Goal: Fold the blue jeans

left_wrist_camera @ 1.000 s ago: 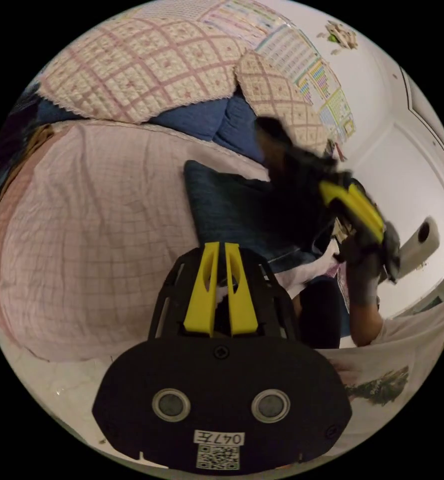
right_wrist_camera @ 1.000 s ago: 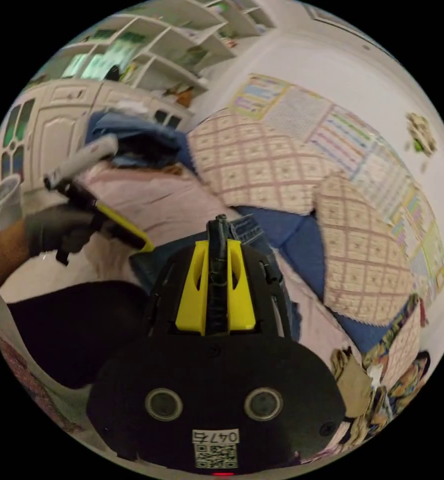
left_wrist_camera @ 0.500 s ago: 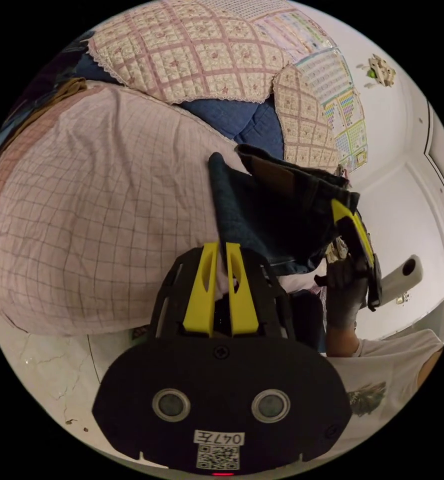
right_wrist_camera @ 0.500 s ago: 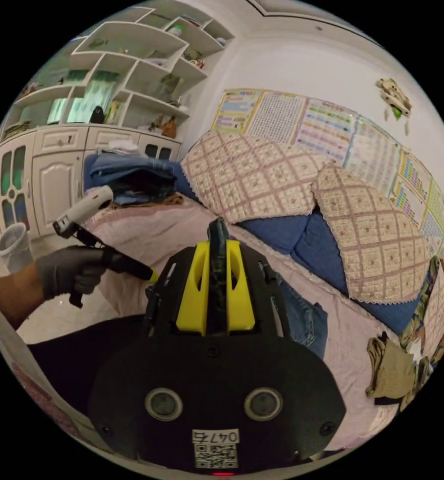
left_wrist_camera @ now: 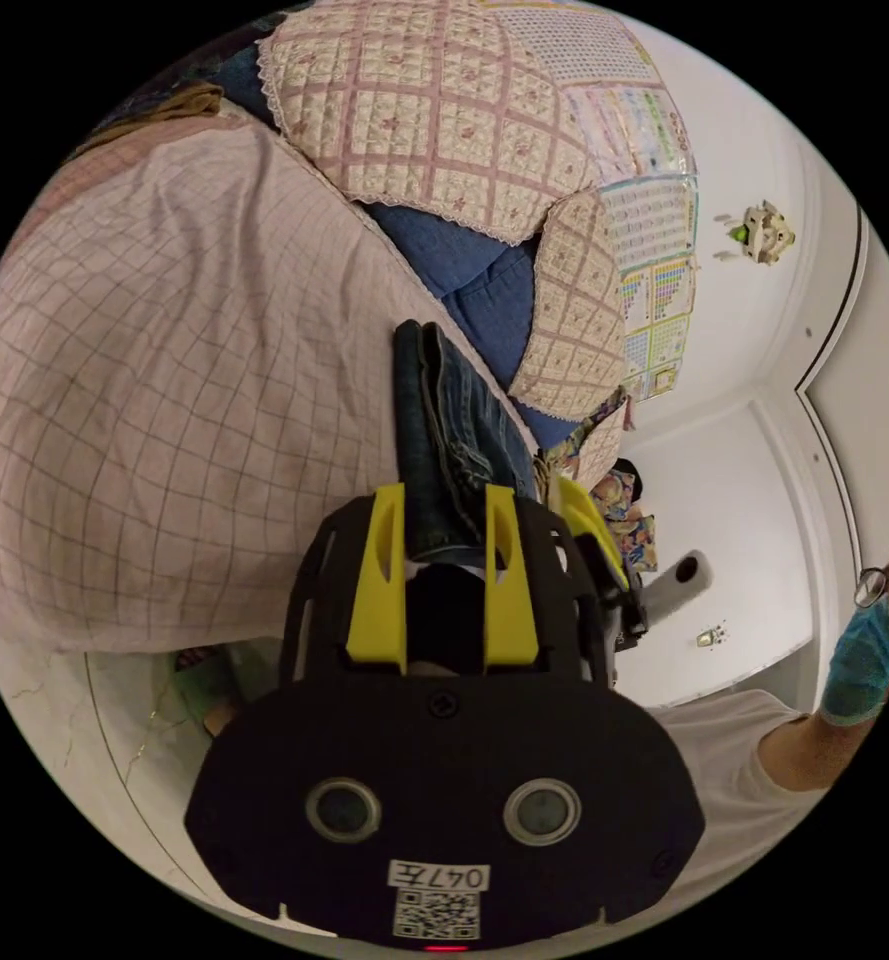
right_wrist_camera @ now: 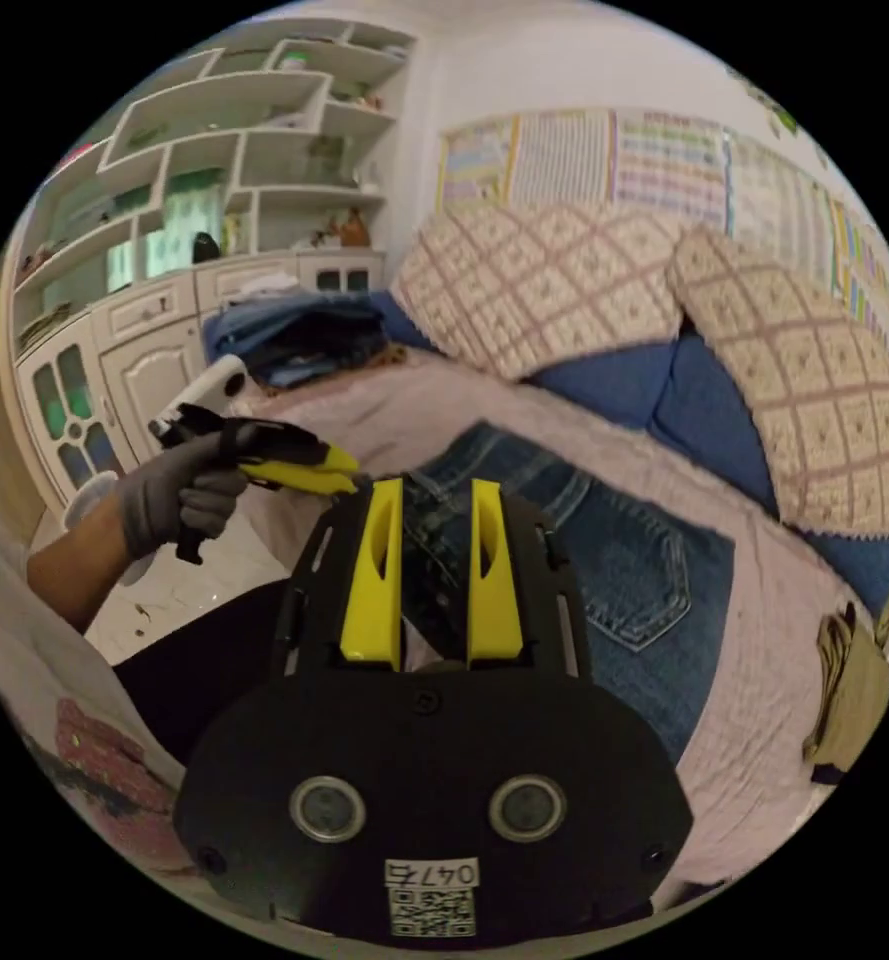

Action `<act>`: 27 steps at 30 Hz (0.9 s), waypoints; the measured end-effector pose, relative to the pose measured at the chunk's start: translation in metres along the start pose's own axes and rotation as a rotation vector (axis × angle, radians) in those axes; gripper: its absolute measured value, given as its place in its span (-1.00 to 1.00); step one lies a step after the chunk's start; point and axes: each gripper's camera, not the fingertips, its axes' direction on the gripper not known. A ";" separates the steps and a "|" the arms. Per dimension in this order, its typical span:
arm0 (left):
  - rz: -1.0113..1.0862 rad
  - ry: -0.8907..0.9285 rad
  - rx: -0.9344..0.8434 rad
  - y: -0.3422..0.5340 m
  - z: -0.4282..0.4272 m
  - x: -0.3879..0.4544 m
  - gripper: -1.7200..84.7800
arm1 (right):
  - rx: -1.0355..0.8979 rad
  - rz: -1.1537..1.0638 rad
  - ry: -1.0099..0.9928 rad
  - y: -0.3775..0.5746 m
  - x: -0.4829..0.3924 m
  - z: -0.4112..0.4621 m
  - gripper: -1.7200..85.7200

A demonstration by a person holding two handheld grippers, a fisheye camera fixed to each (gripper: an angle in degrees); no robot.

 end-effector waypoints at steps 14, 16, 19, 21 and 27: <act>-0.089 0.170 -0.002 0.005 0.042 -0.024 -0.59 | -0.175 -0.271 -0.026 -0.028 -0.051 0.089 -0.90; -0.088 0.172 -0.002 0.003 0.046 -0.024 -0.59 | -0.243 -0.303 -0.083 -0.030 -0.051 0.109 -0.92; -0.081 0.180 -0.004 0.001 0.050 -0.020 -0.60 | -0.215 -0.300 -0.102 -0.039 -0.040 0.107 -0.95; -0.075 0.181 -0.009 -0.002 0.053 -0.017 -0.60 | -0.103 -0.173 -0.111 -0.044 -0.021 0.088 -0.96; -0.103 0.197 0.004 -0.013 0.066 -0.016 -0.61 | -0.034 -0.060 -0.369 -0.032 0.014 0.074 -0.95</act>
